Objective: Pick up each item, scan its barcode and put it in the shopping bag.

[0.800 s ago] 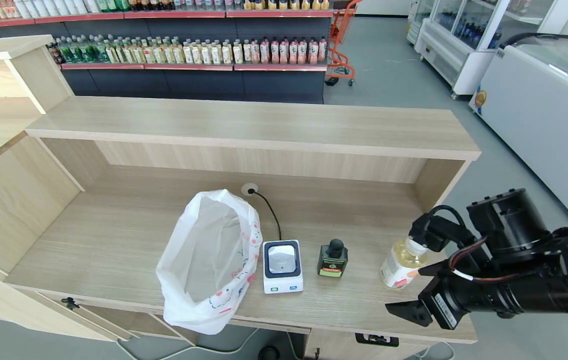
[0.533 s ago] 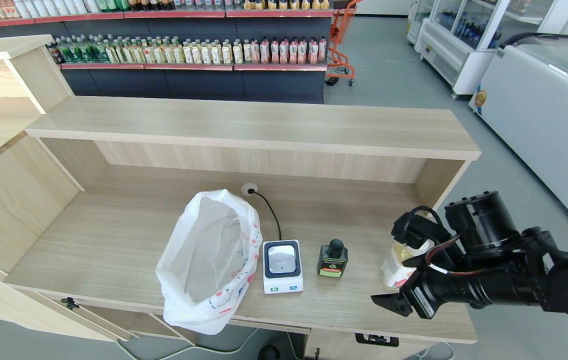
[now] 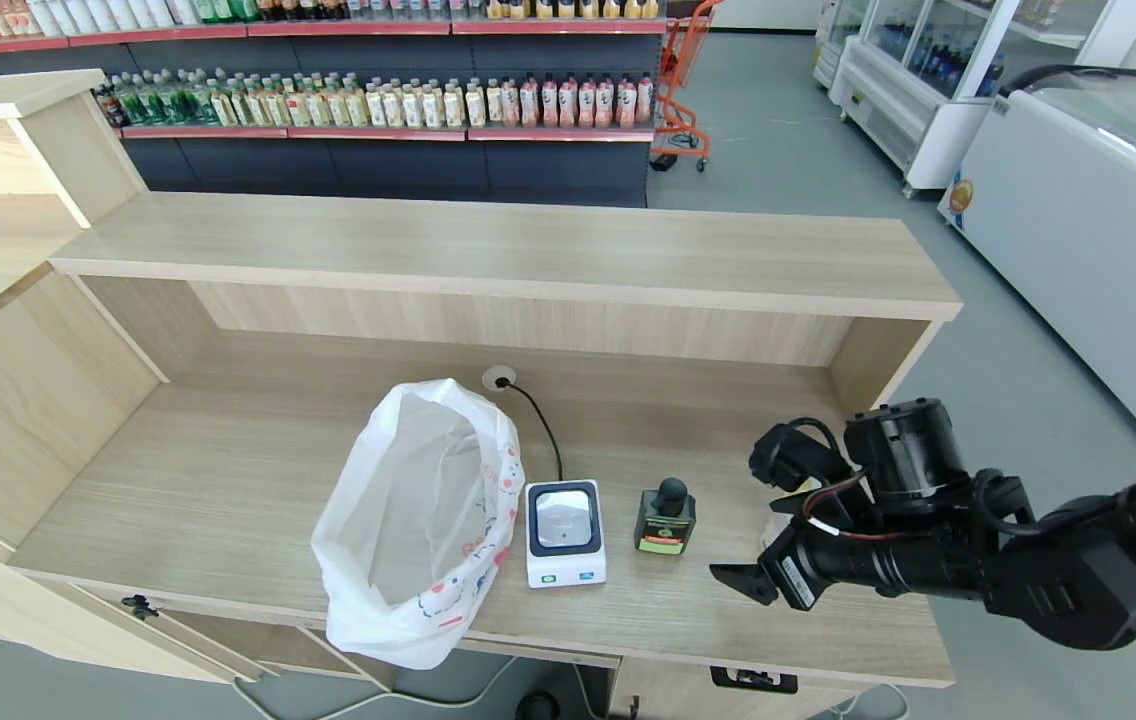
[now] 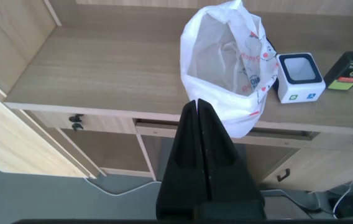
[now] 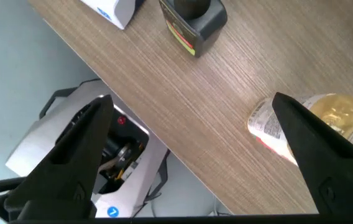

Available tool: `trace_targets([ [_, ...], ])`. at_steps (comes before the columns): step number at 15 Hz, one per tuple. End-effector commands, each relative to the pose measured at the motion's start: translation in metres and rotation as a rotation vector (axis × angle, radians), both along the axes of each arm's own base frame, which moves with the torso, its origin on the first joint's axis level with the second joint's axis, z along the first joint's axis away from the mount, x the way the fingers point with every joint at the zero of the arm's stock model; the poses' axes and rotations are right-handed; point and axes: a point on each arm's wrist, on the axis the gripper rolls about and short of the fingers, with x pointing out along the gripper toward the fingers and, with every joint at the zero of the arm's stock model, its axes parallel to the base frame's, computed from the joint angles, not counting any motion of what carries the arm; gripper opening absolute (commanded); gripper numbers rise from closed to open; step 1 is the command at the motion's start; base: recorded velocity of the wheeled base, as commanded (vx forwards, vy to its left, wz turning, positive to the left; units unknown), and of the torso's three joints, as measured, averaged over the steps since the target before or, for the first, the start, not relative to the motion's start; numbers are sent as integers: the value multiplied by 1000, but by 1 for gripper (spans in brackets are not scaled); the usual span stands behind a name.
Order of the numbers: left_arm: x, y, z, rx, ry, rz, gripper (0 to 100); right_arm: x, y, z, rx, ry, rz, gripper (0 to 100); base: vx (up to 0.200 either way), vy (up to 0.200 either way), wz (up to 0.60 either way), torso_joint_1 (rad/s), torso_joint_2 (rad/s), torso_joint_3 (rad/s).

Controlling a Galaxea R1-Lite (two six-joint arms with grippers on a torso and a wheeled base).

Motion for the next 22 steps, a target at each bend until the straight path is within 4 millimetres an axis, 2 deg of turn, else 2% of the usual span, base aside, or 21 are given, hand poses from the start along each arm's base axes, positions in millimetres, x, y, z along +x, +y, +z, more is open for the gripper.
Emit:
trace_targets([
  [1, 0, 0, 0, 0, 1, 0, 0, 11, 5, -21, -1, 16, 11, 100, 0, 0, 0, 0, 0, 0],
  [5, 0, 0, 0, 0, 4, 0, 0, 24, 13, -36, 48, -16, 129, 100, 0, 0, 0, 0, 0, 0],
  [8, 0, 0, 0, 0, 2, 0, 0, 33, 16, -46, 37, -30, 138, 100, 0, 0, 0, 0, 0, 0],
  [22, 0, 0, 0, 0, 2, 0, 0, 73, 38, -70, 37, -97, 164, 100, 0, 0, 0, 0, 0, 0],
])
